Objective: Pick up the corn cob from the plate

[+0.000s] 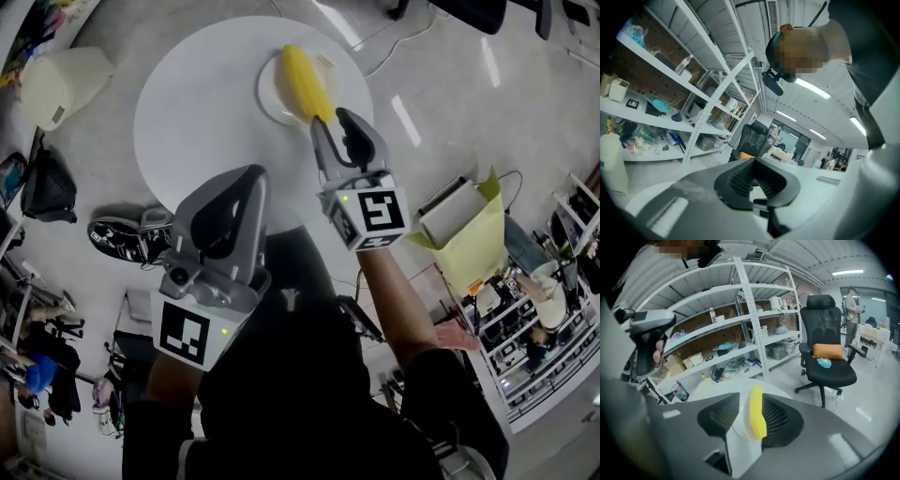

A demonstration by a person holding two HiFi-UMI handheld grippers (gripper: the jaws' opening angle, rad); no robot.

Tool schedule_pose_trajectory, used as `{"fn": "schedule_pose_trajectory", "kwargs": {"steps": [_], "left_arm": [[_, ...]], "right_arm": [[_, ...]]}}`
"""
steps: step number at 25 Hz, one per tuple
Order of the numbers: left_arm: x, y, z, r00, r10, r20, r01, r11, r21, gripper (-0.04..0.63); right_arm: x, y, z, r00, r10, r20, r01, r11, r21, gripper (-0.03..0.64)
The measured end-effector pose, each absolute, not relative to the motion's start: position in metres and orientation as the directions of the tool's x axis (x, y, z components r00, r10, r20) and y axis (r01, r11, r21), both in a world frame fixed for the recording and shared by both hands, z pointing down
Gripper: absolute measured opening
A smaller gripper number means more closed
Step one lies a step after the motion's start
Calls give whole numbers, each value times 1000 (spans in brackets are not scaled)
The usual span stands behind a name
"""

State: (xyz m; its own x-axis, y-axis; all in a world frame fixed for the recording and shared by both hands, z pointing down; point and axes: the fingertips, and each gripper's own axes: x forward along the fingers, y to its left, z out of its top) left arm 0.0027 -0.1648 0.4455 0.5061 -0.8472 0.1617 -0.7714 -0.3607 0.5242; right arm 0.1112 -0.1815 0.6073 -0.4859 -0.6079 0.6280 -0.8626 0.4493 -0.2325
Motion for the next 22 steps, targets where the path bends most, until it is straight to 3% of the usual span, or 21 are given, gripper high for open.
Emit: {"fn": "schedule_pose_trajectory", "kwargs": {"steps": [10, 22], "left_arm": [[1, -170, 468, 511, -842, 172, -762, -352, 543, 3], [-6, -176, 483, 499, -845, 191, -769, -331, 547, 3]], "right_arm": [[107, -190, 664, -477, -540, 693, -845, 498, -194, 252], [95, -200, 689, -478, -516, 711, -833, 522, -181, 275]]}}
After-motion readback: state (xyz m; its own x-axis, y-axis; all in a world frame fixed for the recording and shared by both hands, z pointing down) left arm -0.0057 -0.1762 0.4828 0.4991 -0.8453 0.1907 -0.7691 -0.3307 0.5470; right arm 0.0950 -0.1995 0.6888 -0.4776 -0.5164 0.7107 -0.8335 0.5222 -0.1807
